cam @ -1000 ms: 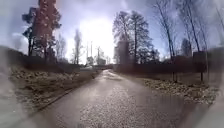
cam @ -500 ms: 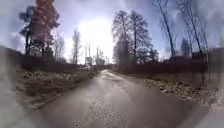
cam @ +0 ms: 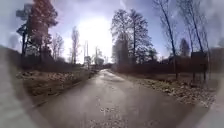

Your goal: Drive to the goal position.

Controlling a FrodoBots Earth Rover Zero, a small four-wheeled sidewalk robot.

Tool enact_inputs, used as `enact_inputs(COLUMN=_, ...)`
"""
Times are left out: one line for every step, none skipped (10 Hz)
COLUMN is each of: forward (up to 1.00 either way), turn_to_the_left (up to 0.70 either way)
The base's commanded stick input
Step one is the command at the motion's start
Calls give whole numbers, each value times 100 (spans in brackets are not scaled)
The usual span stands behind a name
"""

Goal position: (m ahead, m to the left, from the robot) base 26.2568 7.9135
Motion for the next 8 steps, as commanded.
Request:
enact_inputs(forward=85, turn_to_the_left=6)
enact_inputs(forward=85, turn_to_the_left=6)
enact_inputs(forward=85, turn_to_the_left=6)
enact_inputs(forward=85, turn_to_the_left=6)
enact_inputs(forward=85, turn_to_the_left=6)
enact_inputs(forward=85, turn_to_the_left=6)
enact_inputs(forward=85, turn_to_the_left=6)
enact_inputs(forward=85, turn_to_the_left=6)
